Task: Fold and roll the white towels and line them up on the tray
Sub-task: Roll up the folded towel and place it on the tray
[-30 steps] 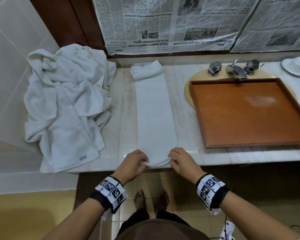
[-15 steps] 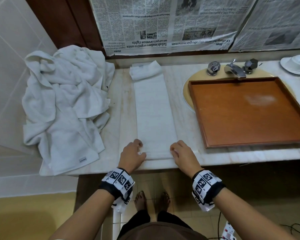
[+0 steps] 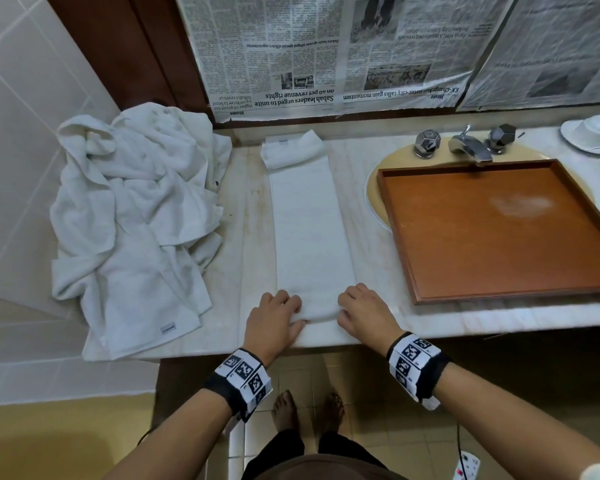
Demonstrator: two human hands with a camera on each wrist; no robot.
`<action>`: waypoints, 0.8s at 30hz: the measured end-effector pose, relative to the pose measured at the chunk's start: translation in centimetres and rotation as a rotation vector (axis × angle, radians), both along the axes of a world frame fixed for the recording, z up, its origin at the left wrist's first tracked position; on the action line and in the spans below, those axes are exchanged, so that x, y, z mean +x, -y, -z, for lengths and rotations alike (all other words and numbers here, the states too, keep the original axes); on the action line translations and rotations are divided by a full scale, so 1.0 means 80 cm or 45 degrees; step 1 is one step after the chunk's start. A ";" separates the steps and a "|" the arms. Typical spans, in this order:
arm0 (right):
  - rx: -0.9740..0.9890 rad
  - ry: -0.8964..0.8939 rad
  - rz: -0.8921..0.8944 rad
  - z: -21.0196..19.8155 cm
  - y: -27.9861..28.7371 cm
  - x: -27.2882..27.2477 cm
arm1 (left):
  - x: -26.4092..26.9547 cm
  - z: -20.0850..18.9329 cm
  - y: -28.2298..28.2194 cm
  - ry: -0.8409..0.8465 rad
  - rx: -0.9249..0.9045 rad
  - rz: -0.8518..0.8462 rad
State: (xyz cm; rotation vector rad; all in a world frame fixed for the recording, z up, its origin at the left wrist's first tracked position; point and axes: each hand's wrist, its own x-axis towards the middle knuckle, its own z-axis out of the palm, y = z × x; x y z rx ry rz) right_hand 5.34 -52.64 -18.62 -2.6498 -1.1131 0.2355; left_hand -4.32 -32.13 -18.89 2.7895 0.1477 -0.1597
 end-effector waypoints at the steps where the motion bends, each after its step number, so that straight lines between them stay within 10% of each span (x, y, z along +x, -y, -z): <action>1: 0.035 -0.092 0.029 0.000 0.001 0.006 | 0.004 -0.001 -0.001 0.009 0.014 0.001; 7: 0.298 -0.469 0.248 -0.012 0.010 0.033 | 0.028 -0.007 -0.018 -0.111 -0.261 -0.186; 17: 0.267 -0.168 0.198 0.008 0.000 0.025 | 0.043 -0.011 -0.035 -0.072 -0.561 -0.450; 24: 0.025 -0.040 -0.028 0.006 0.002 0.032 | 0.035 -0.006 -0.018 0.144 -0.293 -0.279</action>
